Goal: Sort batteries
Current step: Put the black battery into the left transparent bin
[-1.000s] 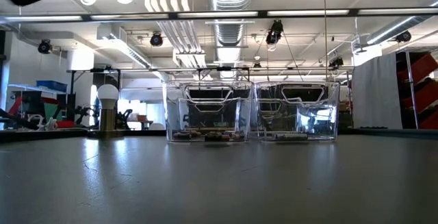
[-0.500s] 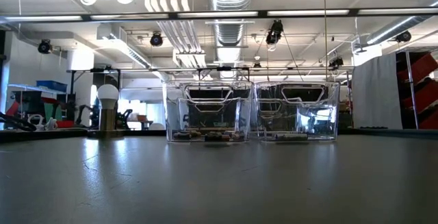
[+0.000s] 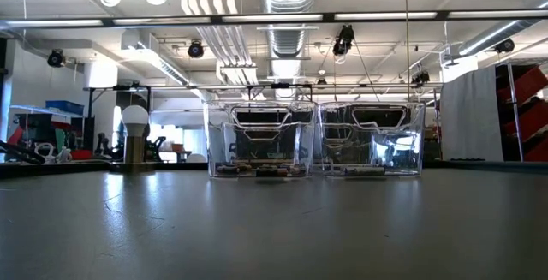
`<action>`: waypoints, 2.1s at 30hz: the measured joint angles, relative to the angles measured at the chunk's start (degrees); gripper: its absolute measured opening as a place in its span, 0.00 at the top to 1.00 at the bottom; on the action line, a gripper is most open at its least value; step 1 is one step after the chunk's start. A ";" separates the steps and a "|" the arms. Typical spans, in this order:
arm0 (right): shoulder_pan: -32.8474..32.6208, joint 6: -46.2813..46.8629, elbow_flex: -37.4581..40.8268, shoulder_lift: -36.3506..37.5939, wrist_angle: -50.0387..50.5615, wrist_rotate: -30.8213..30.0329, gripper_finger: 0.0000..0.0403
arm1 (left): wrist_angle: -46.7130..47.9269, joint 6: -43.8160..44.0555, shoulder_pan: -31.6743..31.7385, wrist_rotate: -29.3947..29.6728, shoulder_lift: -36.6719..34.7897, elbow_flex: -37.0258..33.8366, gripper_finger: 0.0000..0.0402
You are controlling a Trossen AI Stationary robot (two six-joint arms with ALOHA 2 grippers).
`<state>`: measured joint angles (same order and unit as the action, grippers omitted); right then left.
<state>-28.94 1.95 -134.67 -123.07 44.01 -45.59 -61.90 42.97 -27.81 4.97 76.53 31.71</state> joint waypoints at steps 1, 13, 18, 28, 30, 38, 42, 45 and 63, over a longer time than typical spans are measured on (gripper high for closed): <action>0.56 0.05 0.00 0.00 0.02 0.96 0.50 | 0.22 -0.36 0.38 0.02 0.00 0.19 0.49; 1.67 -6.67 -0.28 1.88 -2.39 -1.20 0.89 | -1.93 0.76 4.08 0.01 -2.27 0.32 0.48; 2.20 -5.61 -0.37 2.50 -5.99 -0.86 0.89 | -2.85 -0.35 4.88 -0.39 -3.26 -0.02 0.43; 6.47 -1.81 -0.33 7.82 -3.00 5.69 0.89 | 12.90 -8.44 7.77 -0.72 -17.00 -0.58 0.31; 7.13 -3.69 -0.33 8.47 -1.50 5.20 0.89 | 21.59 -8.42 7.78 3.20 -21.70 -0.67 0.30; 11.39 -5.34 -0.33 9.67 9.84 9.46 0.89 | 48.34 -8.94 7.30 25.34 -38.02 -0.60 0.30; 17.65 -0.62 0.59 8.79 18.29 18.85 0.89 | 56.34 -5.13 7.32 30.34 -42.77 -0.62 0.30; 22.25 -5.61 2.38 6.92 23.26 27.37 0.89 | 60.95 -4.34 7.34 32.27 -45.33 -0.62 0.30; 41.86 -14.48 15.75 -5.98 13.86 41.91 0.89 | 66.57 -19.40 7.39 48.49 -56.60 9.25 0.30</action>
<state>12.92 -12.53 -118.92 -129.04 57.86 -3.68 4.67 23.57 -20.43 53.46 19.93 40.96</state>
